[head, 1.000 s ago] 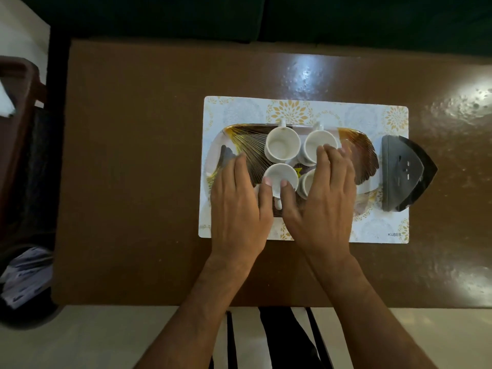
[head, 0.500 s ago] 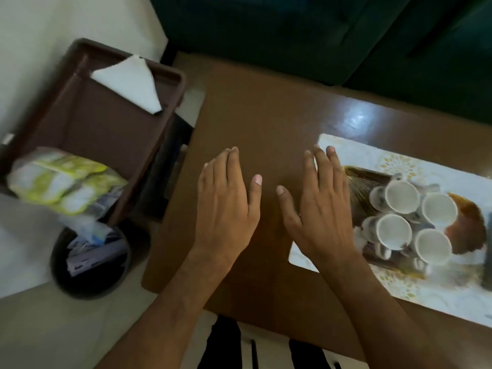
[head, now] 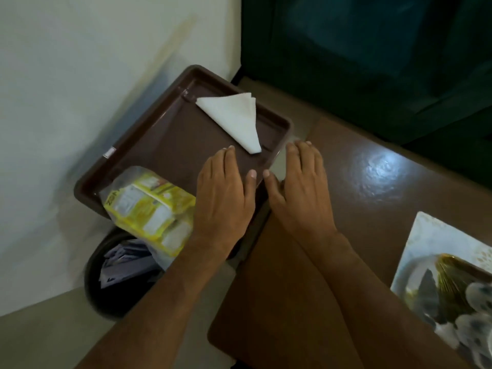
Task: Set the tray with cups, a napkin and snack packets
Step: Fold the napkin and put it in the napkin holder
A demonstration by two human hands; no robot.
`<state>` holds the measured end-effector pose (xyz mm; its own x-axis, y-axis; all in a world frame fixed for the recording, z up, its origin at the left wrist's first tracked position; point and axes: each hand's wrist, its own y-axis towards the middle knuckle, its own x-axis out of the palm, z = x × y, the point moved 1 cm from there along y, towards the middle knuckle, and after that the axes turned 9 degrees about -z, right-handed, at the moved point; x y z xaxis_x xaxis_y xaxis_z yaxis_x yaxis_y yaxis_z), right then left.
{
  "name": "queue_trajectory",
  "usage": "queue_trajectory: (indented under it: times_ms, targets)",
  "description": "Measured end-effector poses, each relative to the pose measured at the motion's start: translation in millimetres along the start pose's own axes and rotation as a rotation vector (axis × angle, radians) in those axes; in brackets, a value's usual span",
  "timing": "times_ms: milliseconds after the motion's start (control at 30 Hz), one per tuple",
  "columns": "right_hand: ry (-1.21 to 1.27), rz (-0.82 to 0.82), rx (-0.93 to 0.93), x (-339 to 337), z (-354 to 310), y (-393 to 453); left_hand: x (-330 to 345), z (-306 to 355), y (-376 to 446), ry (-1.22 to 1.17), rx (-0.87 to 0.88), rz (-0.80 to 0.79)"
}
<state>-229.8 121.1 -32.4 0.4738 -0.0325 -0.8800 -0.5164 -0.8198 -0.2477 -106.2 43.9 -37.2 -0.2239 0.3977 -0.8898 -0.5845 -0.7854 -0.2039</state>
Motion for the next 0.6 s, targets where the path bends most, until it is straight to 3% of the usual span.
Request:
queue_trajectory:
  times_ms: [133,333,600]
  targets:
    - [0.083,-0.055,-0.017,16,-27,58,1,-20,40,-0.13,-0.037,-0.037]
    - [0.289,-0.095,0.125,29,-46,122,3,-30,86,-0.64,-0.245,-0.095]
    - [0.315,-0.108,0.217,45,-51,145,4,-43,111,-1.21,-0.508,-0.121]
